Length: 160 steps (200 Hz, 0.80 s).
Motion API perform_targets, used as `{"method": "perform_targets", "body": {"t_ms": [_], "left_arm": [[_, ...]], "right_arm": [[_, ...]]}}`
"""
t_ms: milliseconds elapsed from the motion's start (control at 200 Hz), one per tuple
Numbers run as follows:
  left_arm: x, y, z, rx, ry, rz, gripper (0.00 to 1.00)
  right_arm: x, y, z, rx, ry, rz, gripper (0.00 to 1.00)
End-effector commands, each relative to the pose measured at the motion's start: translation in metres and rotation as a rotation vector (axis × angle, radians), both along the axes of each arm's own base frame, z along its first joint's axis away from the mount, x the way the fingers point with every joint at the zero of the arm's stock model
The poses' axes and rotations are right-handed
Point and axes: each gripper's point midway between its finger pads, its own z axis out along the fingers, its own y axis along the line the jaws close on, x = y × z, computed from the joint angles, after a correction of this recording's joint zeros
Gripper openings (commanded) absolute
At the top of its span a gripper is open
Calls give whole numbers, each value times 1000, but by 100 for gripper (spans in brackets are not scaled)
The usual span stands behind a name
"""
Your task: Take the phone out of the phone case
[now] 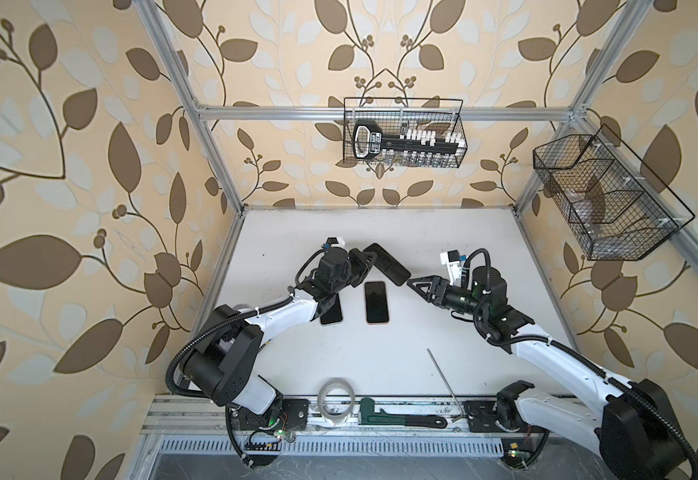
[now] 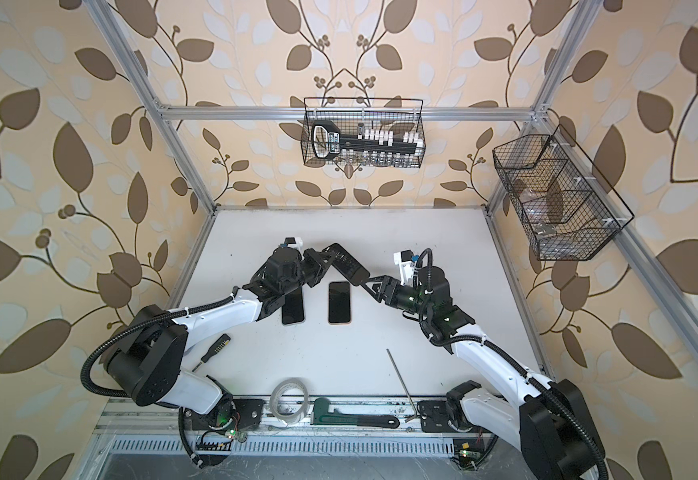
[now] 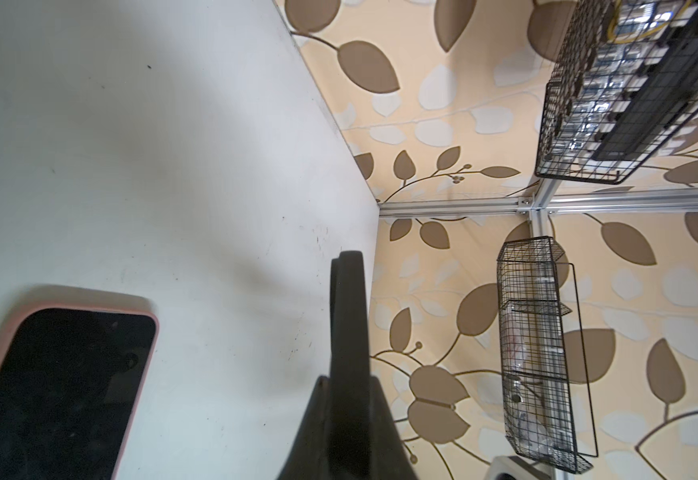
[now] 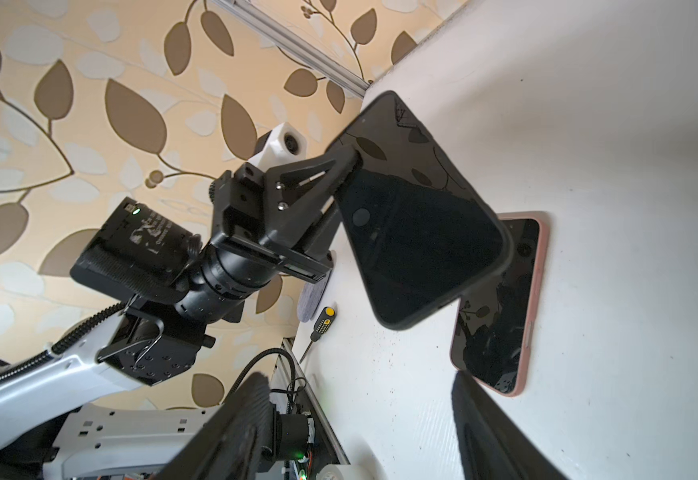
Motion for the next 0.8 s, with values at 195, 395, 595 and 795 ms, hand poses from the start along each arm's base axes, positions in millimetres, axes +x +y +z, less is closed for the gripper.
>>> {"method": "perform_targets", "body": {"t_ms": [195,395,595,795], "left_arm": [[7,-5,69,-234,-191,1,0],[4,-14,66,-232,-192,-23,0],[3,-17,65,-235,-193,-32,0],[2,-21,68,-252,-191,-47,0]], "right_arm": [[6,13,14,153,1,0,68],[10,23,29,218,-36,45,63],[16,30,34,229,-53,68,56],[23,33,34,236,-58,71,49]]}}
